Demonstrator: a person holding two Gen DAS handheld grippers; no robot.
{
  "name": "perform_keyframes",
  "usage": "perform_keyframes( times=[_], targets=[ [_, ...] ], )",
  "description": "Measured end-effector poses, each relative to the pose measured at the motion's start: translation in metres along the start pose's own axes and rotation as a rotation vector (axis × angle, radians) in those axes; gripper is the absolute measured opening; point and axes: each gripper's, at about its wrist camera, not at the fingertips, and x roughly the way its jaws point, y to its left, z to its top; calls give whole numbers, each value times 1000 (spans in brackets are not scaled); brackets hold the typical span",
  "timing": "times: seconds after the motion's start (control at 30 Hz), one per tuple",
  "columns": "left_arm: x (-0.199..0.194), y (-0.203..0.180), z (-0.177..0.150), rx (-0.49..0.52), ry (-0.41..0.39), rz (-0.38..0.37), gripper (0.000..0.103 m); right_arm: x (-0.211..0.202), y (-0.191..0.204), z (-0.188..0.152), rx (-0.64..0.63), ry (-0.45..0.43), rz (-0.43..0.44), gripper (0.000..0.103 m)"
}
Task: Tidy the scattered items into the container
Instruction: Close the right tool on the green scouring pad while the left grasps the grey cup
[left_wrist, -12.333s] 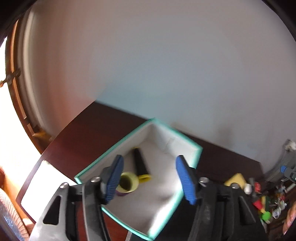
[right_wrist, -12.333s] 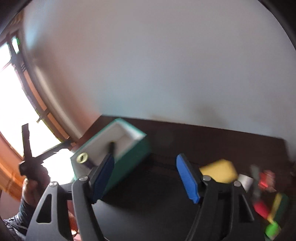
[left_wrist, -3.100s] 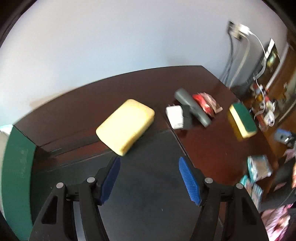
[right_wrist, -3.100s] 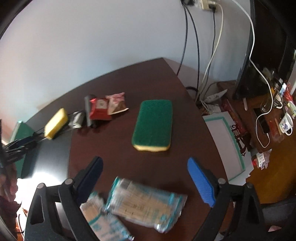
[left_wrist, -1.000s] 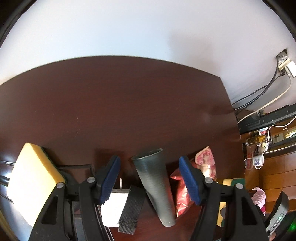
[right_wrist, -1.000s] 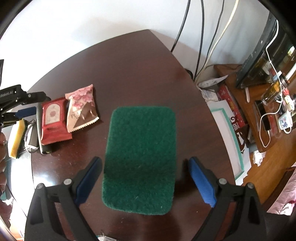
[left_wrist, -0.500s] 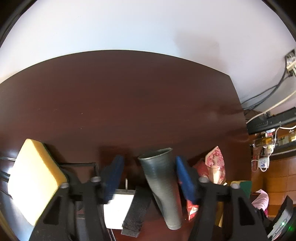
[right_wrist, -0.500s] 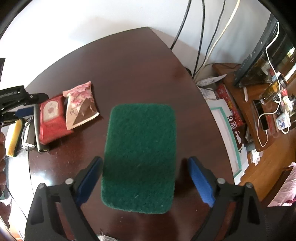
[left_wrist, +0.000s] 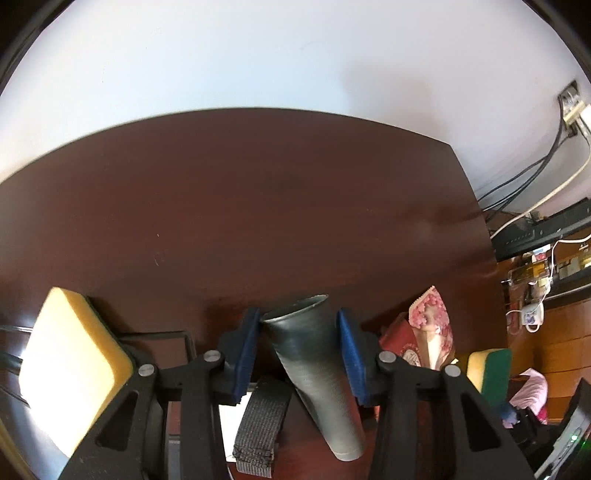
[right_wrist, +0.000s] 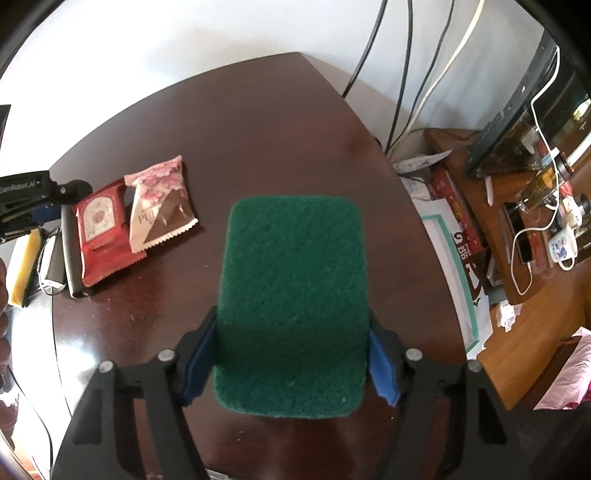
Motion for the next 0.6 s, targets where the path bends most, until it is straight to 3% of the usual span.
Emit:
perform_keyframes(
  times=[0.2,0.6],
  targets=[
    [-24,-4,-4,55,-110,30,44,-30,19,-2,-38,-82,4,71],
    [-118,21,-39,143,-343,77,43,-94,78,-9,-130,-212,47,71]
  ],
)
